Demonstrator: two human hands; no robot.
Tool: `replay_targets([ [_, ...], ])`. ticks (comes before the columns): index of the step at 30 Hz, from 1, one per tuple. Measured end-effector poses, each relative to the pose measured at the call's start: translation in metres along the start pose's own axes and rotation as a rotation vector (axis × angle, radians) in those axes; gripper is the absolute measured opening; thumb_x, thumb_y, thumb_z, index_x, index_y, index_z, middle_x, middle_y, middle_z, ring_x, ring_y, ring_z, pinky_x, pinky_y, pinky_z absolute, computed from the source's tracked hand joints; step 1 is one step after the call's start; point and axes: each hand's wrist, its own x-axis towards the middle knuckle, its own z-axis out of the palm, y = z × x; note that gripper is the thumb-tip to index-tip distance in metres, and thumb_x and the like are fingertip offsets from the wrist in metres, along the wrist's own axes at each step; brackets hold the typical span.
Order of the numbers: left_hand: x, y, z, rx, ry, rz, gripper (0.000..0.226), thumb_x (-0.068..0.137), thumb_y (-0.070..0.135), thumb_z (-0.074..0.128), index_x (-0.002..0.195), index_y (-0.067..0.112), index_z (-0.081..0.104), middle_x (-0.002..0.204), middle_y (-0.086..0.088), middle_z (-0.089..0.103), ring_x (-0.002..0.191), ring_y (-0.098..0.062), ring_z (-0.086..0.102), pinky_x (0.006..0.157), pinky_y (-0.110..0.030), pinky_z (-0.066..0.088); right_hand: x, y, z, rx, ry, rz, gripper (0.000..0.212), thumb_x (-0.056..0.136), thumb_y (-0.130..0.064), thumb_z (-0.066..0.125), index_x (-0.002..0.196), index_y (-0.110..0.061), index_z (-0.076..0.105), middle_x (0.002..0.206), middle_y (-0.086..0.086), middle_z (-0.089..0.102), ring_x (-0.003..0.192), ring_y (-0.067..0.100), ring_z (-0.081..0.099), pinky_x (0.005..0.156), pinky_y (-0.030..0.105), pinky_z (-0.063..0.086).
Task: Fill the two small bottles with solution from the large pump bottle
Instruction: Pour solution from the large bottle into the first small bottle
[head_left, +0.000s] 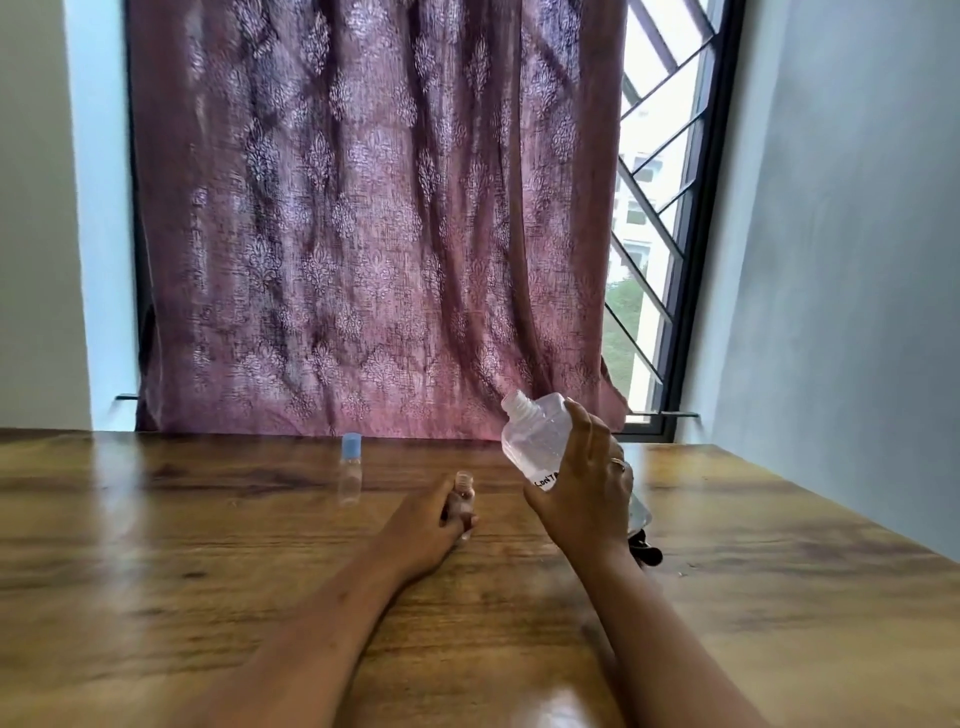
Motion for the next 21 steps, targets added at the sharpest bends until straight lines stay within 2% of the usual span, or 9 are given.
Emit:
replay_targets([
  [2,-0.002,0.000,-0.001,-0.018,0.009,0.001,0.029,0.085,0.028,0.064,0.112,0.024,0.054,0.101,0.002,0.066,0.094,-0.013,0.063,0.087,-0.033,0.051,-0.002,0.001,0.000,-0.071,-0.026,-0.032,0.097,0.052,-0.040,0.072,0.137,-0.021,0.030,0.128,0.007,0.052,0.109,0.032,0.056,0.083,0.048,0.049],
  [5,-0.007,0.000,-0.006,-0.039,0.026,-0.001,0.032,0.081,0.028,0.069,0.111,0.026,0.056,0.099,0.004,0.066,0.092,-0.013,0.063,0.085,-0.031,0.050,-0.006,0.002,0.000,-0.145,-0.067,-0.061,0.101,0.046,-0.030,0.078,0.136,-0.019,0.034,0.124,0.009,0.054,0.106,0.033,0.057,0.081,0.049,0.049],
  [10,-0.012,0.002,-0.012,-0.043,0.039,-0.046,0.033,0.078,0.029,0.072,0.098,0.029,0.045,0.096,0.007,0.063,0.088,-0.009,0.060,0.069,-0.016,0.041,-0.011,-0.002,0.000,-0.268,-0.098,-0.121,0.104,0.039,-0.029,0.079,0.135,-0.015,0.042,0.121,0.010,0.053,0.100,0.032,0.057,0.078,0.047,0.049],
  [15,-0.011,-0.001,-0.013,-0.060,0.058,-0.099,0.038,0.077,0.030,0.074,0.102,0.020,0.047,0.098,0.000,0.066,0.085,-0.012,0.060,0.066,-0.019,0.042,-0.016,-0.004,0.001,-0.347,-0.131,-0.167,0.108,0.035,-0.032,0.083,0.134,-0.017,0.042,0.121,0.008,0.053,0.100,0.030,0.056,0.078,0.047,0.049],
  [21,-0.010,-0.006,-0.014,-0.116,0.072,-0.096,0.037,0.077,0.025,0.074,0.104,0.012,0.052,0.099,-0.005,0.067,0.088,-0.015,0.062,0.073,-0.023,0.046,-0.018,-0.003,0.006,-0.386,-0.176,-0.207,0.107,0.036,-0.029,0.082,0.134,-0.016,0.041,0.120,0.011,0.057,0.097,0.034,0.059,0.081,0.050,0.048],
])
